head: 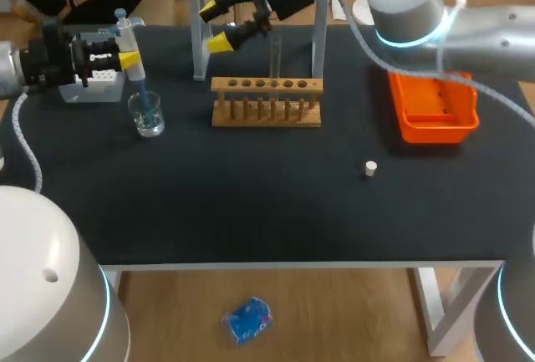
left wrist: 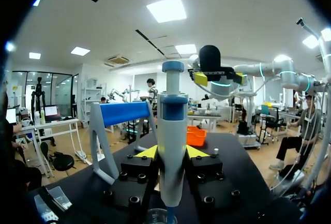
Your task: Invert the test tube, pick up the pipette, mount the tip to pipette, aspirate from beaker and dispense into the tube, eject the tip, return the pipette, and cap with the stopper.
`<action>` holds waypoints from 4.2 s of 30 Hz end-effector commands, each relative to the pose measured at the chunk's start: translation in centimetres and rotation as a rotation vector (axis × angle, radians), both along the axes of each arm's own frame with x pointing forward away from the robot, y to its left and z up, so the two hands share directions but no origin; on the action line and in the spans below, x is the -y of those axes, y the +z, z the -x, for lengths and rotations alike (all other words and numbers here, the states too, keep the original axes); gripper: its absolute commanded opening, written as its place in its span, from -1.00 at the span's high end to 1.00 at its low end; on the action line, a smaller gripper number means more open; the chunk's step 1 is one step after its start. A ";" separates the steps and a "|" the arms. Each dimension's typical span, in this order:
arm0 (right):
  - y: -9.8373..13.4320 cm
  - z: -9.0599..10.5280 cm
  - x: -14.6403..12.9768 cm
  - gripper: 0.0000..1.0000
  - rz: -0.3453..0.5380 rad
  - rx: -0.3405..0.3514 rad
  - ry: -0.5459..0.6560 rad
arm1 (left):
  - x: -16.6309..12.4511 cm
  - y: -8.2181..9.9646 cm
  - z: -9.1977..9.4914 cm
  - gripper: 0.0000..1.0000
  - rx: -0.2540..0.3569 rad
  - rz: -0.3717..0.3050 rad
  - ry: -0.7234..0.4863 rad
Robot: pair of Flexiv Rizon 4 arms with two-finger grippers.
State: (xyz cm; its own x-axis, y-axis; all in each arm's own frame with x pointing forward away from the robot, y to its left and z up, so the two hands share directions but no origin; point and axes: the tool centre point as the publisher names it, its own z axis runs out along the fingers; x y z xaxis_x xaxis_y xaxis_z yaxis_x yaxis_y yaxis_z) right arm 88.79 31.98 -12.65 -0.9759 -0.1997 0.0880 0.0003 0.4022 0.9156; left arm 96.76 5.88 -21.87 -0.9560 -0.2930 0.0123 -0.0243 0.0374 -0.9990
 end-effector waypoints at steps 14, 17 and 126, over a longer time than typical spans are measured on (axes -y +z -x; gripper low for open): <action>-0.1 2.0 1.1 -1.00 0.013 0.042 -0.111 | 0.0 0.1 0.0 1.00 -0.001 -0.002 0.000; -0.7 2.3 2.4 -1.00 0.039 0.045 -0.147 | 0.0 0.1 0.0 1.00 -0.001 -0.002 0.000; -11.7 -11.1 18.3 -1.00 0.222 0.144 -0.129 | 0.0 0.1 0.0 1.00 -0.001 -0.002 0.000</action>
State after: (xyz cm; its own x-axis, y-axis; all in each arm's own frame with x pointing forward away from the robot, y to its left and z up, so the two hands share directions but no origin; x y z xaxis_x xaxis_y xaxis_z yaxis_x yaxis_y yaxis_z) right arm 99.77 13.69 -24.33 -0.9977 -0.0615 -0.0276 -0.0589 0.5972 0.7999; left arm 96.75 5.89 -21.86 -0.9560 -0.2931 0.0123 -0.0243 0.0374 -0.9990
